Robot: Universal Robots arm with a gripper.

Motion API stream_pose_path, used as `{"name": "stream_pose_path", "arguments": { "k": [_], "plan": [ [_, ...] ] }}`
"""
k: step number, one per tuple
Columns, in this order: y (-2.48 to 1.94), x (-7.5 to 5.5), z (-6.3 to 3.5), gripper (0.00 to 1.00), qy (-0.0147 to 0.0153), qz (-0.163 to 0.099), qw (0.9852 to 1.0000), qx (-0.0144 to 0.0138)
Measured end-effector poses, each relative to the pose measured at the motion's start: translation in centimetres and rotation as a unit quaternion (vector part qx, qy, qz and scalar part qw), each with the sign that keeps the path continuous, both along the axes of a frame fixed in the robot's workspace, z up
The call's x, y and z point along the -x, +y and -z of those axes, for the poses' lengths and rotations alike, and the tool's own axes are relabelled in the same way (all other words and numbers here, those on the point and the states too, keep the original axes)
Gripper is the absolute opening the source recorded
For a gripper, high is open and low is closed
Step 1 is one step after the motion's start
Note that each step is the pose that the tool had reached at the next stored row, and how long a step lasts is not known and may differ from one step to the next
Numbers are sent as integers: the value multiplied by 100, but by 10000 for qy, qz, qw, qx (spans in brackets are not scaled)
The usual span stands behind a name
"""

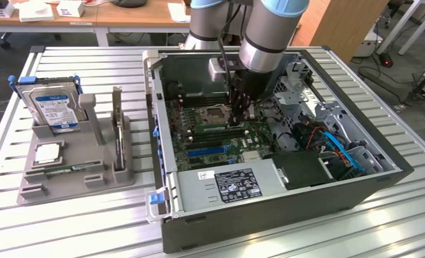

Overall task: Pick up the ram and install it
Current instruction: 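Insert the ram into the slot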

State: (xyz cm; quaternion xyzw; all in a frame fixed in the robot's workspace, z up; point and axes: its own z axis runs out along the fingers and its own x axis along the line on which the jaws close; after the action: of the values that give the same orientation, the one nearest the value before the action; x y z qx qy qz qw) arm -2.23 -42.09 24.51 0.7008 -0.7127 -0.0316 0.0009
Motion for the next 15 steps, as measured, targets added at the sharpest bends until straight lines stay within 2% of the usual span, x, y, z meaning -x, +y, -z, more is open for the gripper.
{"name": "stream_pose_path", "arguments": {
  "k": [15],
  "plan": [
    [0,0,32,11,0,-44,10000,1]
  ]
}}
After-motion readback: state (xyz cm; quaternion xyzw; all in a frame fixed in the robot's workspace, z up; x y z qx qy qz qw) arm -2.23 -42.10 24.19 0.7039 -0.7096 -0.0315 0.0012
